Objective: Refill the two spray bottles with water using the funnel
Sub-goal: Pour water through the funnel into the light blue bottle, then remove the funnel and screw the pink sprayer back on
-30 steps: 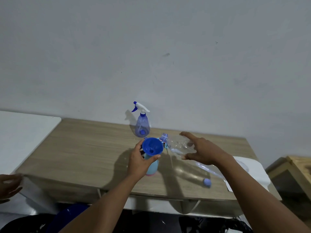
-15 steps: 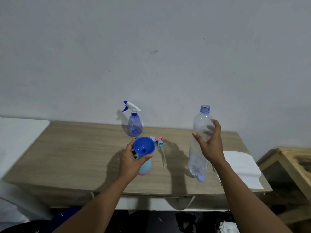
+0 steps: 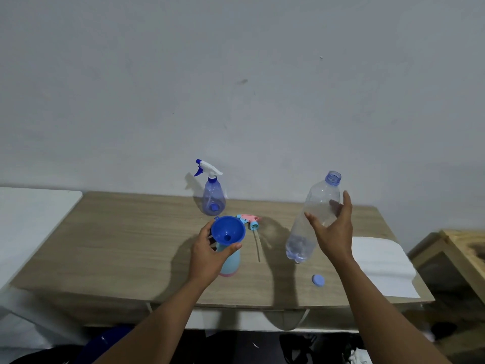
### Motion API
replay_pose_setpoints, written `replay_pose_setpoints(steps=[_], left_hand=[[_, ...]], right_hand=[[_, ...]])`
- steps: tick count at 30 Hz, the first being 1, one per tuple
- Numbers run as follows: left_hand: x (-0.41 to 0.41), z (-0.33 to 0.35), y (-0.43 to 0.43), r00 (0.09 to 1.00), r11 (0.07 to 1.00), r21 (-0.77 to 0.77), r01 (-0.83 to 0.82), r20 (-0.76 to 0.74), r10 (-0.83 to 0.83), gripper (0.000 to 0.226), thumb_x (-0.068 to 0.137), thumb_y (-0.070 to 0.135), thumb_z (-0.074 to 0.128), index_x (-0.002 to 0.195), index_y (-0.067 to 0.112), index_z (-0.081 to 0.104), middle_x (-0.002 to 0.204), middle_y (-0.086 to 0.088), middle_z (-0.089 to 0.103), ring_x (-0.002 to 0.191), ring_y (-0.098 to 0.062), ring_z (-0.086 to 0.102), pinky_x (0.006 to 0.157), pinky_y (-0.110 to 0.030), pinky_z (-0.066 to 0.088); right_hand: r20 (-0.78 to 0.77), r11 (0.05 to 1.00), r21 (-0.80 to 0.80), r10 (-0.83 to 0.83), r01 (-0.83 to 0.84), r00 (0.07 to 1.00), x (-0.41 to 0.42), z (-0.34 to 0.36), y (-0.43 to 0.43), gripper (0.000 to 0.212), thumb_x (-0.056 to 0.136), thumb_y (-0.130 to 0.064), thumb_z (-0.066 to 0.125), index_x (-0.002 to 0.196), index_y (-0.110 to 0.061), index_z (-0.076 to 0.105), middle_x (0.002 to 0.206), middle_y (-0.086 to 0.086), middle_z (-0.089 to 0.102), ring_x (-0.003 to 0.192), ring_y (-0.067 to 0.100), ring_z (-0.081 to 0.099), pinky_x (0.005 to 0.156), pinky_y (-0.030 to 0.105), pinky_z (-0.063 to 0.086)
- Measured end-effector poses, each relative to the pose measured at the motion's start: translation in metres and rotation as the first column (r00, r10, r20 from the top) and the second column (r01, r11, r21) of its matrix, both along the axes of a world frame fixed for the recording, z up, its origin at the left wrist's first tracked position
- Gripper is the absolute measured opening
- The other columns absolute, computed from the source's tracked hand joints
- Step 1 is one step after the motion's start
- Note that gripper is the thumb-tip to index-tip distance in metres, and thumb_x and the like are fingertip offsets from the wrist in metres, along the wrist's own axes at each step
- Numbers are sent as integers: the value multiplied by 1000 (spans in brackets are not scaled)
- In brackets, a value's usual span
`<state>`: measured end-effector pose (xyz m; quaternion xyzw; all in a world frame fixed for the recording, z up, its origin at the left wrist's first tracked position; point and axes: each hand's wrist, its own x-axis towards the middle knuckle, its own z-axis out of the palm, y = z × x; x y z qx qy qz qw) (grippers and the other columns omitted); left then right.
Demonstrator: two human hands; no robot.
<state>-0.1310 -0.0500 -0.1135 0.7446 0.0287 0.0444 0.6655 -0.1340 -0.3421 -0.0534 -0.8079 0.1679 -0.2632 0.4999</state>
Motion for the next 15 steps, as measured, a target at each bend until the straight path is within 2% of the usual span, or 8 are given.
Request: replay_pose_setpoints(steps=[2, 4, 5, 7, 9, 12, 15], left_hand=[[0, 0, 0, 1000, 1000, 9, 1, 6, -1, 77, 53, 35, 96, 117, 46, 54, 118, 8, 67, 111, -12, 64, 97, -44, 54], [1, 1, 0, 1000, 1000, 11, -3, 13, 3, 79, 55, 30, 96, 119, 44, 52, 118, 9, 67, 111, -10, 64, 97, -43, 54], [2, 1, 0, 1000, 1000, 17, -5, 13, 5, 80, 55, 31, 96, 120, 44, 52, 119, 9, 66, 111, -10, 64, 96, -42, 54], [3, 0, 0, 1000, 1000, 27, -10, 14, 10, 79, 54, 32, 96, 119, 44, 52, 119, 10, 66, 110, -9, 64, 96, -40, 55], [4, -1, 1, 1000, 999, 40, -23, 15, 23, 80, 52, 32, 97, 118, 44, 52, 118, 11, 66, 110, -8, 63, 94, -37, 55], [4, 0, 1, 1000, 997, 67, -25, 18, 24, 82, 52, 27, 97, 119, 40, 51, 115, 13, 66, 108, -9, 64, 93, -37, 55], [5, -2, 1, 999, 996, 89, -19, 28, 17, 82, 55, 19, 95, 124, 33, 53, 115, 7, 68, 106, -11, 66, 93, -39, 55]], right_hand=[[91, 992, -32, -116, 119, 989, -10, -1, 8, 92, 76, -31, 85, 148, -23, 28, 135, 0, 44, 117, 15, 49, 94, 34, 48], [243, 979, -98, -150, 178, 958, -19, -6, 26, 66, 81, -30, 81, 134, -19, 42, 122, 3, 47, 101, 18, 51, 84, 41, 52], [277, 985, -119, -88, 125, 957, -21, -9, 37, 53, 83, -29, 78, 125, -18, 48, 113, 2, 50, 92, 18, 52, 80, 41, 52], [205, 988, -136, 105, -78, 973, -21, -14, 62, 38, 84, -30, 77, 114, -21, 56, 100, -4, 55, 83, 14, 55, 71, 32, 50], [13, 955, -41, 296, -295, 955, -16, -16, 87, 46, 81, -35, 80, 119, -23, 59, 102, -8, 60, 86, 12, 59, 71, 22, 49], [-254, 872, 133, 489, -471, 834, -5, -11, 116, 74, 74, -54, 80, 136, -28, 50, 120, -7, 58, 99, 8, 61, 80, 23, 52], [-336, 832, 164, 553, -530, 763, 8, -9, 138, 92, 67, -57, 84, 142, -20, 46, 132, -5, 56, 108, 9, 61, 90, 26, 53]])
